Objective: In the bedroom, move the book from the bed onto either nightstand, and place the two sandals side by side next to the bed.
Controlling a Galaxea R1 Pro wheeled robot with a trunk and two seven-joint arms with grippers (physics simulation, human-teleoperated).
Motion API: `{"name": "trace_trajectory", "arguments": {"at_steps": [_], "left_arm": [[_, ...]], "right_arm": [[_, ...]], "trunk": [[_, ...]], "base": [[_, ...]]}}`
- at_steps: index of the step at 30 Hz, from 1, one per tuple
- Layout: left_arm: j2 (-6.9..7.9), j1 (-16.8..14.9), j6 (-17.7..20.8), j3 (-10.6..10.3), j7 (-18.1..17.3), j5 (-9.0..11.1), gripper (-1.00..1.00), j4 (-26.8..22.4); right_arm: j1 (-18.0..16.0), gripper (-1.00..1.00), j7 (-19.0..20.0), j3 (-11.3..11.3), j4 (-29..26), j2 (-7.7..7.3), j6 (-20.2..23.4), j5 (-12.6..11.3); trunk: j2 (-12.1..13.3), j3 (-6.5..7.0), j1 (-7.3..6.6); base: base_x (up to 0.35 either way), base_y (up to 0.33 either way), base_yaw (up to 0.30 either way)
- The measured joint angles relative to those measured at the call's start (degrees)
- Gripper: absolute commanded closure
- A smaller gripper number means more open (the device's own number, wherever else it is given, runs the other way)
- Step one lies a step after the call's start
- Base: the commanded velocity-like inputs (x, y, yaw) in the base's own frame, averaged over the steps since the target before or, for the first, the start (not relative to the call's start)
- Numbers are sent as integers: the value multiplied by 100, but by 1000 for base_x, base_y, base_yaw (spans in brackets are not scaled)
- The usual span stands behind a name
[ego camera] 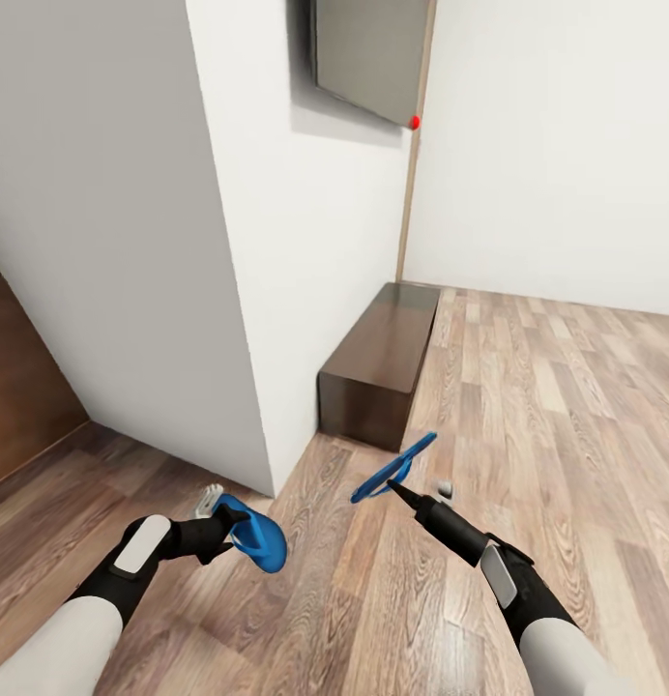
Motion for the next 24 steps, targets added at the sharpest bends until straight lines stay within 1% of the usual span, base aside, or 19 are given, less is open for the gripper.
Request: {"name": "trace_trajectory", "arguments": {"at_steps": [4,10,13,16,20,24], "left_arm": [[-52,-1,0,0,2,-8,100,0],[-75,-2,0,0,3,-17,100,0],[-79,0,-1,0,4,-15,100,0],[-85,0,-5,0,4,-16,100,0],[-88,0,-7,0,3,-17,100,0],[-92,0,-14,0,3,-16,100,0]], "right_arm": [[0,100,-3,-1,0,0,4,2],[0,100,-3,-2,0,-2,5,4],[0,100,-4,-6,0,-36,5,0],[0,100,2,-63,-1,-74,7,6],[0,100,5,-151,-3,-88,7,12],[0,100,6,-179,-3,-92,8,14]], "trunk": [[0,0,0],[0,0,0],[0,0,0],[0,0,0],[0,0,0],[0,0,0]], "base": [[0,0,-288],[0,0,-288],[0,0,-288],[0,0,-288],[0,0,-288],[0,0,-288]]}}
